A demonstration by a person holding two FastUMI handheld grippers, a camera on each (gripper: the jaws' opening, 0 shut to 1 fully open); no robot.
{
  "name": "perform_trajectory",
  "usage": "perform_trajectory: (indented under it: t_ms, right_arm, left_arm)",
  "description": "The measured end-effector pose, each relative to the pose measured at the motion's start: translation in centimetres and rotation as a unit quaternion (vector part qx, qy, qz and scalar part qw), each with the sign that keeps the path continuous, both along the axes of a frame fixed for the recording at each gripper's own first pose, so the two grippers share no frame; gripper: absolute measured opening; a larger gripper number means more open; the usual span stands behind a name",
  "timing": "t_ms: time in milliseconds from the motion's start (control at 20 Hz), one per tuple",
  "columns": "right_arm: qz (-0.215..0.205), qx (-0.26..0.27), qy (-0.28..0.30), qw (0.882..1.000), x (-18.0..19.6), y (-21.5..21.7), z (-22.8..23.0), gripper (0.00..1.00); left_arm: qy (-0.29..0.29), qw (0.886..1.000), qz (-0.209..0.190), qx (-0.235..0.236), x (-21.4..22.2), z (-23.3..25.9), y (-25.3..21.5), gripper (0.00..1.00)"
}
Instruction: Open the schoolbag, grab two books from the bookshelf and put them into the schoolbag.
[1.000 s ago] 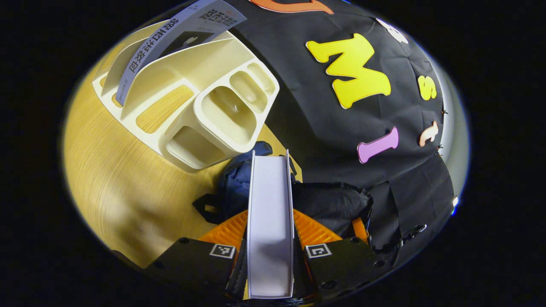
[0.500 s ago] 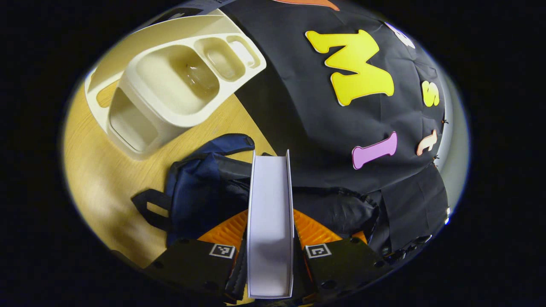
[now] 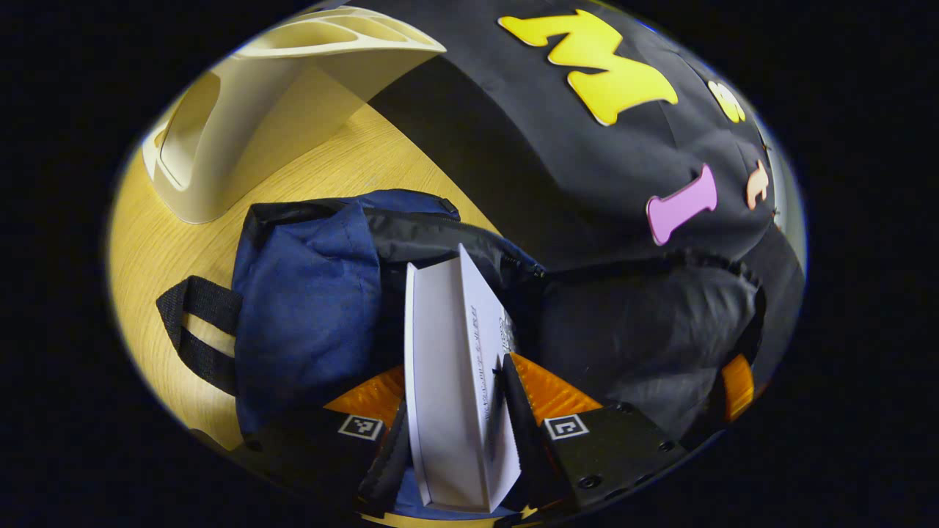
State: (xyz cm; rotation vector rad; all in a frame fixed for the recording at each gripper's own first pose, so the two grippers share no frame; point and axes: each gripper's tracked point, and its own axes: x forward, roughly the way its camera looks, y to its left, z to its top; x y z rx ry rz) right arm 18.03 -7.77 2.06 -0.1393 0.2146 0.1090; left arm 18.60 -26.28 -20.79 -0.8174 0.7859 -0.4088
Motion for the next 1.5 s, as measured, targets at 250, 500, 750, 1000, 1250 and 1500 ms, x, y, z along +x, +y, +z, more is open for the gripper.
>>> perform_trajectory:
  t_ms: [250,500,750,1000,1250,1500]
  right_arm:
    - [0.003,0.004,0.003,1.000,-0.2,0.0,-0.4,0.05]
    - [0.005,0.005,0.002,1.000,-0.3,0.2,-0.3,0.05]
    - [0.000,0.009,0.006,1.000,-0.3,0.0,-0.7,0.05]
    - [-0.007,0.000,0.010,1.000,-0.1,-0.2,-1.5,0.06]
    - [-0.008,-0.012,0.018,1.000,0.0,0.5,-2.4,0.09]
    - [-0.010,0.004,0.030,0.999,0.2,1.4,-2.9,0.06]
  left_arm:
    - [0.039,0.999,0.018,-0.005,0.3,-0.8,-1.9,0.76]
    - [0.030,0.999,0.017,0.024,1.6,-0.7,-3.2,0.72]
    - [0.016,0.997,-0.023,0.066,1.5,-1.0,-3.1,0.92]
    - [-0.016,0.992,-0.056,0.114,0.1,-1.0,-0.8,0.94]
    - [-0.050,0.988,-0.024,0.142,-0.6,0.3,4.4,0.94]
    - [-0.121,0.982,0.006,0.145,-2.5,2.6,10.7,0.94]
